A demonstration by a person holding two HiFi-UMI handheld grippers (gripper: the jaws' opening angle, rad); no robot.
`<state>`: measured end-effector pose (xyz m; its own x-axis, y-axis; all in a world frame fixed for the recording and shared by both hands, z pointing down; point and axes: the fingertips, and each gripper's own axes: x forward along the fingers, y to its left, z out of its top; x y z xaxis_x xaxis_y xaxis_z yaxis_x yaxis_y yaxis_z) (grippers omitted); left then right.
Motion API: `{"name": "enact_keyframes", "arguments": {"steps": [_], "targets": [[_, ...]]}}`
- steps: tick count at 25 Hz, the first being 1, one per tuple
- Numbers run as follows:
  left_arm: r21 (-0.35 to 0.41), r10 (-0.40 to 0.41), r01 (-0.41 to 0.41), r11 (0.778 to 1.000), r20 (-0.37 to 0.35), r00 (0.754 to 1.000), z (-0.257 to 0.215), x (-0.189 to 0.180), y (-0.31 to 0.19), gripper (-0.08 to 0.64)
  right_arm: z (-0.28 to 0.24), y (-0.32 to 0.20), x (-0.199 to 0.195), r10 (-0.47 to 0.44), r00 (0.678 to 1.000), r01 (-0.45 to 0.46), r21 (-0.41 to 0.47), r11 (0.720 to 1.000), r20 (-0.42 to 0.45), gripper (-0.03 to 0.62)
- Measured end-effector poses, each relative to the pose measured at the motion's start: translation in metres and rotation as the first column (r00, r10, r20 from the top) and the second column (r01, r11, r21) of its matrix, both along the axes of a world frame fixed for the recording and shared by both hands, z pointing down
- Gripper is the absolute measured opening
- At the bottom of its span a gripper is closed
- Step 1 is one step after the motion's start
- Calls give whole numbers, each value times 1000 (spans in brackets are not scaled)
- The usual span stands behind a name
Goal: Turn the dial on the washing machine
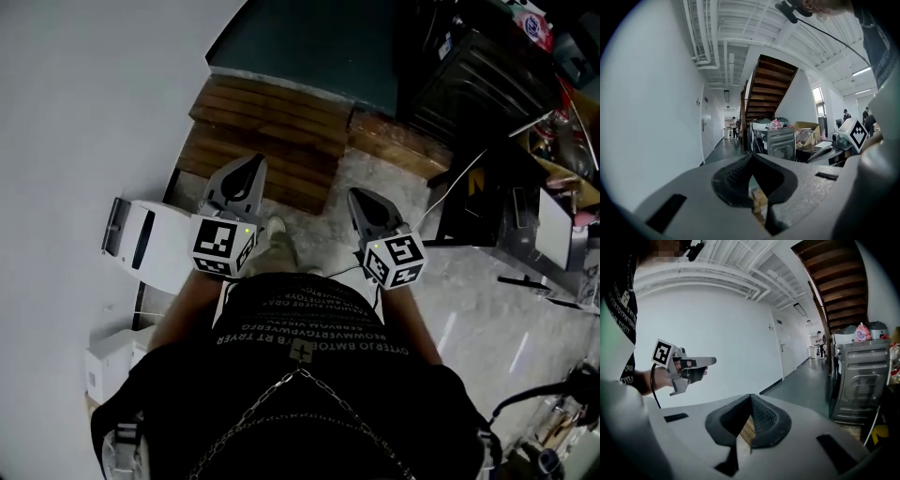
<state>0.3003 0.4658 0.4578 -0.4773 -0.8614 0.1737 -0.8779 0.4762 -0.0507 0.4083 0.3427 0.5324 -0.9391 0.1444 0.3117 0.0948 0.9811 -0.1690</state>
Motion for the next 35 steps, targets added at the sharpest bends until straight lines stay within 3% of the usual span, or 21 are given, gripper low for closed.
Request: {"name": "enact_keyframes", "arguments": {"steps": [8,15,25,35], "targets": [[46,35,-37,998,38,999,-9,-120,-20,6,-20,-10,-117,23,1000,-23,66,998,11,-3],[52,51,-56,997,95,994,-19,-214,-13,6,-43,0,-206,82,993,-93,125,988,88,-3],[33,85,-86,996,32,996,5,-267,-40,6,-36,-46,-248,152,988,-155,119,981,39,-3],[-31,117,-116,993,8,993,24,-339,-140,6,-6,-132,-332,152,988,-152,31,988,18,-3]]}}
